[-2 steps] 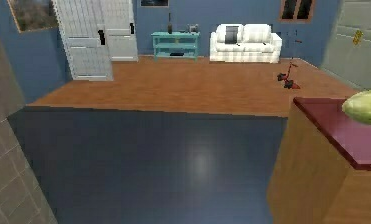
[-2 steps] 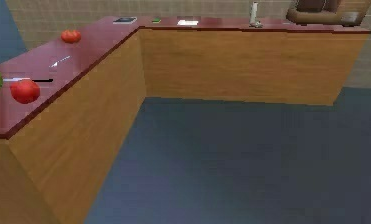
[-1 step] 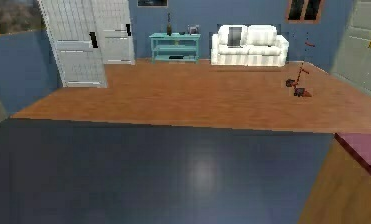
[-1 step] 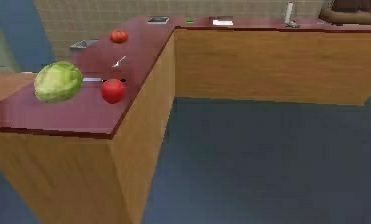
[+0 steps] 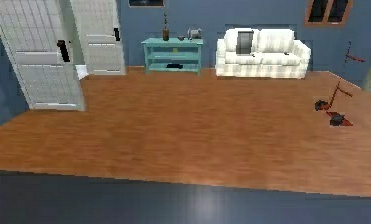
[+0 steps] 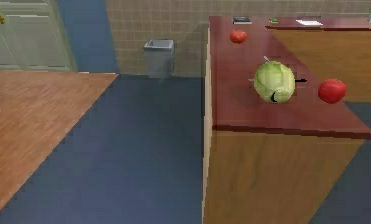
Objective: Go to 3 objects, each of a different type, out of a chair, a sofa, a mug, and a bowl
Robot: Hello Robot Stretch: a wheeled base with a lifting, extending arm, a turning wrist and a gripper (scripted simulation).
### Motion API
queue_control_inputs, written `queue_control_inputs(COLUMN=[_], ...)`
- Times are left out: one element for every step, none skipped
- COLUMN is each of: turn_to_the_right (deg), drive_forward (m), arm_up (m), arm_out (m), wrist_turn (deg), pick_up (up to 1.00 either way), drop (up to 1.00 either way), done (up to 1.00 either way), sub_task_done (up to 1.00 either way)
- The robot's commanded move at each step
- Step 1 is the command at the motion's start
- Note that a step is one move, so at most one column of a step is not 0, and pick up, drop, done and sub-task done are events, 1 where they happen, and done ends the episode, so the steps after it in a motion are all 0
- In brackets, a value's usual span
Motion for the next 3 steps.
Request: queue_control_inputs(turn_to_the_right=[-24.0,0.0,36.0], drive_forward=[0.00,0.10,0.00], arm_up=[0.00,0.00,0.00], arm_out=[0.00,0.00,0.00], wrist_turn=[0.0,0.0,0.0], pick_up=[0.00,0.00,0.00], drop=[0.00,0.00,0.00], done=[0.00,0.00,0.00], sub_task_done=[0.00,0.00,0.00])
